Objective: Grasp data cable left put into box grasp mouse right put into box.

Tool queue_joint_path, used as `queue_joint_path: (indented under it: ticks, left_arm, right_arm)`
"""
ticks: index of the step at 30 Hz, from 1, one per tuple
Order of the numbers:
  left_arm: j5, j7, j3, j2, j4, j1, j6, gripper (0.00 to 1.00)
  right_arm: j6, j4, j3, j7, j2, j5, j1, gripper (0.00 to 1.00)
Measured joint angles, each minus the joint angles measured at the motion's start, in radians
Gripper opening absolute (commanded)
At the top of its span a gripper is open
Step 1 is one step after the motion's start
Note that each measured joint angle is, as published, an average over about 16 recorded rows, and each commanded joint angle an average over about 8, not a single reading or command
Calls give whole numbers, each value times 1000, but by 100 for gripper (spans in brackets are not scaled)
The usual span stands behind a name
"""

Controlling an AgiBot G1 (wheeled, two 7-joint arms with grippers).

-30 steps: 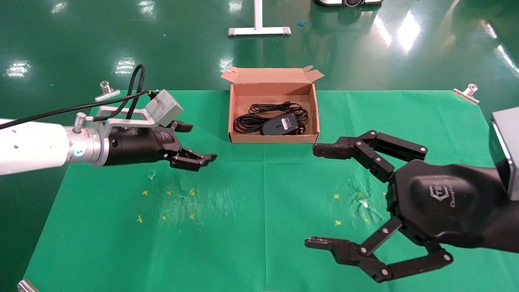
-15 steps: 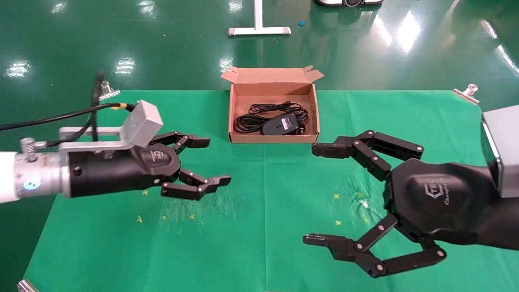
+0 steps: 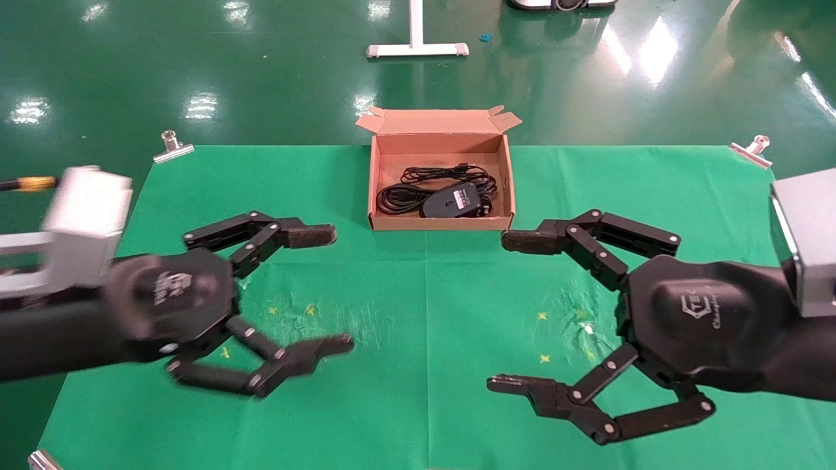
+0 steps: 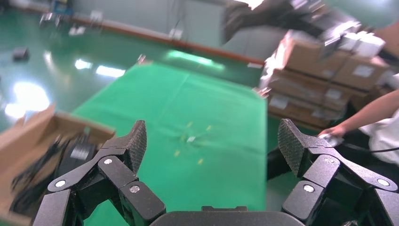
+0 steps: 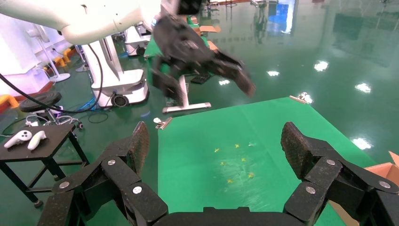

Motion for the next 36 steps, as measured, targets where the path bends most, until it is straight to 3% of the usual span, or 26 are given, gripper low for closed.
queue_joint_path:
  ticks: [11,36]
  left_arm:
    - [-123,56,-77,-41,-43,64,72,100]
    - [-97,48,-62,-33,-34,52,57,100]
  right_arm:
    - [0,0,0,0,1,1,-1,100]
    - [0,0,0,0,0,0,0,100]
